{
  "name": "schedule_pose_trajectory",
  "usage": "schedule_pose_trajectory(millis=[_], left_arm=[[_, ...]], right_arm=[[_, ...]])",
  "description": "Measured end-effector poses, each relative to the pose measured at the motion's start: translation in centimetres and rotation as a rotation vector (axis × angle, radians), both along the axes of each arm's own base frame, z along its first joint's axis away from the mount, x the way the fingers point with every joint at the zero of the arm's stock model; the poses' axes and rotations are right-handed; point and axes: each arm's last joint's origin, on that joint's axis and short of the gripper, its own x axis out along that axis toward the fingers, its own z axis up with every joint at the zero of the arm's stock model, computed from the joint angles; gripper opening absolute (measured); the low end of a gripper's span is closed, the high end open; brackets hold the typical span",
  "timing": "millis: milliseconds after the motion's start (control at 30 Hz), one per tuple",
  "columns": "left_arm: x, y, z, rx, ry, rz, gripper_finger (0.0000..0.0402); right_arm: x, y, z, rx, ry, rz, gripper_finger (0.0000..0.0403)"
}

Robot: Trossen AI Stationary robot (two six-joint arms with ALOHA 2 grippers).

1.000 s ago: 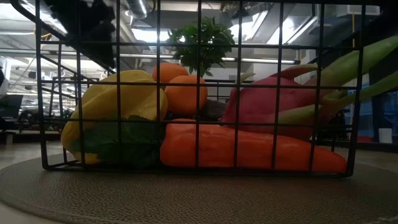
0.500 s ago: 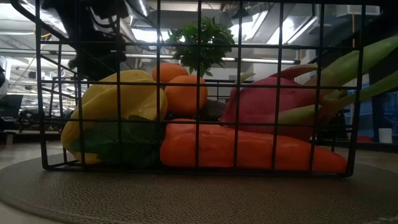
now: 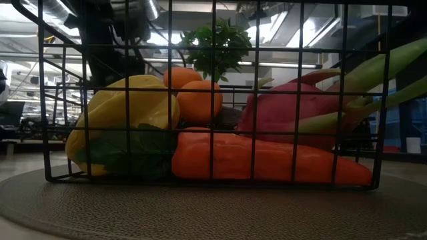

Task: Build produce basket
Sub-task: Put the pear into the black wire basket

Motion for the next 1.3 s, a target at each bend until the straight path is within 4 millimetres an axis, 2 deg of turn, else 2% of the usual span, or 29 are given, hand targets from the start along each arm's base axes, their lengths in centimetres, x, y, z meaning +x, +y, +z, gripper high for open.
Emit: schedule_pose_trajectory(millis=[233, 867, 1100, 1300], left_arm=[[-0.2, 0.6, -0.6, -0.058, 0.035, 0.014, 0.0160], [-3.0, -0.5, -1.4, -0.216, 0.246, 0.269, 0.0160], [-2.9, -0.8, -1.4, -0.194, 0.253, 0.248, 0.0160], [-2.0, -0.5, -1.3, -0.152, 0.210, 0.124, 0.0160]], right_arm=[[0.0, 0.0, 0.0, 0.009, 0.007, 0.005, 0.0136], [0.0, 0.1, -0.1, 0.028, 0.020, 0.013, 0.0136], [-0.1, 0.0, -0.1, 0.043, 0.019, 0.007, 0.0136], [-0.1, 0.0, -0.1, 0.042, 0.019, 0.007, 0.0136]])
